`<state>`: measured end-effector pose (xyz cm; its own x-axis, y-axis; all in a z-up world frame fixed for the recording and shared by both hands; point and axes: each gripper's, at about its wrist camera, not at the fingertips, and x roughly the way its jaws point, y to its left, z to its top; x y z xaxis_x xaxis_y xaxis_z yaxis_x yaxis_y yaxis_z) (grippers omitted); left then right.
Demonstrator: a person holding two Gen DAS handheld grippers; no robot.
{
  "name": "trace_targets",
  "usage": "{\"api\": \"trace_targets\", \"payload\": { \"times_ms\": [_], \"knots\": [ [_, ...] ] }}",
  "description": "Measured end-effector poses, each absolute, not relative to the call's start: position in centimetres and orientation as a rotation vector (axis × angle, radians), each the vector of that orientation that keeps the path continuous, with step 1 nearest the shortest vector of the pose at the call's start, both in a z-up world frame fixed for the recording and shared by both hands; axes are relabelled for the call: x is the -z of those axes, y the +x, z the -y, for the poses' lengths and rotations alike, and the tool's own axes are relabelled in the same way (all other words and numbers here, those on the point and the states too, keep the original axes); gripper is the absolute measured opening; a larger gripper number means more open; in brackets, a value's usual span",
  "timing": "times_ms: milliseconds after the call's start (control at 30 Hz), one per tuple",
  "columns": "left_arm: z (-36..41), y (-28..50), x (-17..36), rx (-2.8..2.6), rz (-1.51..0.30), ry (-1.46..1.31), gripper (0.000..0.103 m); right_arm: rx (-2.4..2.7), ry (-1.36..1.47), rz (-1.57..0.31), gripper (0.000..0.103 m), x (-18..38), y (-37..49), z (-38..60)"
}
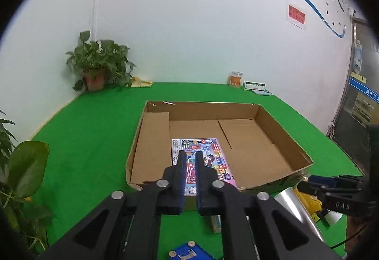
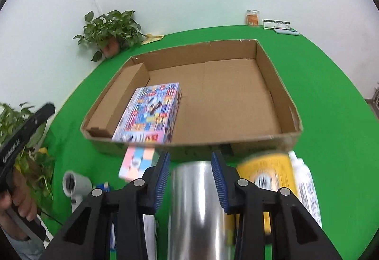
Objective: Organize rigid objects
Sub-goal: 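Open the right tool and grasp the silver metal cylinder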
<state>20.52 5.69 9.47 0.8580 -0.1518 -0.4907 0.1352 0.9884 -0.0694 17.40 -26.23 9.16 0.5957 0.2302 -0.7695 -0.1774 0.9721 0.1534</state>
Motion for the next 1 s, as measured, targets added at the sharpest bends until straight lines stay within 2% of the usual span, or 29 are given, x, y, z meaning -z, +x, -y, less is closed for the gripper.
{"api": "trace_targets", "payload": {
  "times_ms": [33,67,133,233,300,367,600,1000],
  "knots": [
    [-5.4,20.1,-9.5,0.152,-0.527,-0.037,0.065,-0.240,0.051,-0.902,0.078,-9.1,16.6,26.5],
    [-5.4,19.7,-9.4,0.150,-0.525,-0.051,0.102,-0.245,0.046,-0.903,0.102,-8.9,15.7,27.1],
    [-5.4,18.6,-9.1,0.155,-0.463,-0.111,0.102,-0.256,0.075,-0.888,0.102,-8.4,14.4,28.1],
    [-4.5,17.9,-7.7,0.203,-0.539,-0.120,0.102,-0.258,0.137,-0.933,0.102,-6.7,13.3,29.7],
    [-4.0,17.7,-6.4,0.229,-0.593,-0.143,0.102,-0.264,0.128,-0.901,0.102,-6.2,12.2,29.8],
    [-3.8,17.7,-5.4,0.274,-0.647,-0.163,0.102,-0.305,0.080,-0.909,0.091,-5.5,11.6,28.7],
    [-3.1,18.1,-3.5,0.370,-0.794,-0.248,0.102,-0.351,0.081,-1.023,0.074,-3.0,10.3,27.1],
    [-0.4,18.9,-1.1,0.496,-0.937,-0.302,0.102,-0.343,-0.026,-1.010,0.073,-2.7,9.2,25.3]
  ]
}}
